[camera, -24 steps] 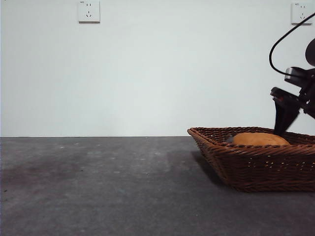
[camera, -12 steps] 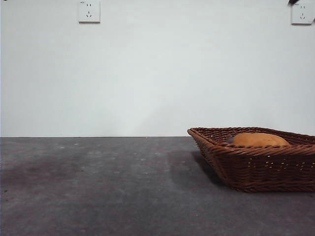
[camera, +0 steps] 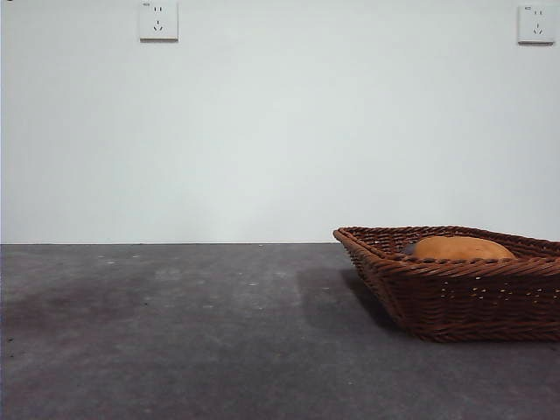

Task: Help me put the vegetables on the table into the basket

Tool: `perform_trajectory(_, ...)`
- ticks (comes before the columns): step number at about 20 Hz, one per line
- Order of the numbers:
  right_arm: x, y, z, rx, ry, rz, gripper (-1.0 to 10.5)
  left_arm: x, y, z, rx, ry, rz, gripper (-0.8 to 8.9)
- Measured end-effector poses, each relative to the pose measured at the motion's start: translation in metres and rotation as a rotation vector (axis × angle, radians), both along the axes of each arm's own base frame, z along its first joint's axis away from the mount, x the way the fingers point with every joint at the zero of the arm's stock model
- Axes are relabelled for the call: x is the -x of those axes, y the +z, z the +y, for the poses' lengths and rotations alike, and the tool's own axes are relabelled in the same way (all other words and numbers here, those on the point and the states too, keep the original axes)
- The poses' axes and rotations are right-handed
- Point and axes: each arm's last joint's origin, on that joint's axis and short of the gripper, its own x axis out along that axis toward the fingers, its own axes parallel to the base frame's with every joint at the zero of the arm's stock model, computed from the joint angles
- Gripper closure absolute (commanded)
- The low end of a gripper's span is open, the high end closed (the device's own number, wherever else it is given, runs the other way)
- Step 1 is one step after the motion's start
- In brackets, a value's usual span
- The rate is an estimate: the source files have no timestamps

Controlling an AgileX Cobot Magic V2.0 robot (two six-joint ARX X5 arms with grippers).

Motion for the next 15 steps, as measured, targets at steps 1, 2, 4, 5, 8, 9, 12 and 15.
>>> perform_trajectory(1, -0.001, 0.0, 0.0, 0.001, 0.0, 0.003, 9.6, 0.0, 0.0, 0.0, 0.0, 0.0, 0.0, 8.18)
perform_trajectory(2, -0.002, -0.001, 0.0, 0.001, -0.001, 0.007, 9.6, 0.0, 0.0, 0.0, 0.0, 0.0, 0.0, 8.17)
perform_trajectory(4, -0.005, -0.002, 0.001, -0.001, -0.007, 0.022, 9.5, 0.0, 0.0, 0.0, -0.001, 0.0, 0.0, 8.17)
perform_trajectory(5, -0.006, -0.002, 0.001, -0.002, -0.011, 0.028, 9.5, 0.0, 0.0, 0.0, -0.001, 0.0, 0.0, 8.17)
perform_trajectory(8, -0.007, -0.003, 0.0, 0.015, -0.024, 0.031, 9.5, 0.0, 0.0, 0.0, -0.001, 0.001, 0.0, 8.17)
perform_trajectory(9, -0.009, -0.003, 0.0, 0.02, -0.028, 0.03, 9.5, 0.0, 0.0, 0.0, -0.001, 0.001, 0.0, 8.17)
perform_trajectory(12, -0.02, -0.002, 0.001, 0.029, -0.042, -0.025, 9.5, -0.001, -0.001, 0.0, -0.002, 0.001, 0.004, 8.17)
perform_trajectory(15, -0.029, -0.002, 0.001, 0.052, -0.058, -0.044, 9.5, -0.001, -0.001, 0.0, -0.002, 0.001, 0.004, 8.17)
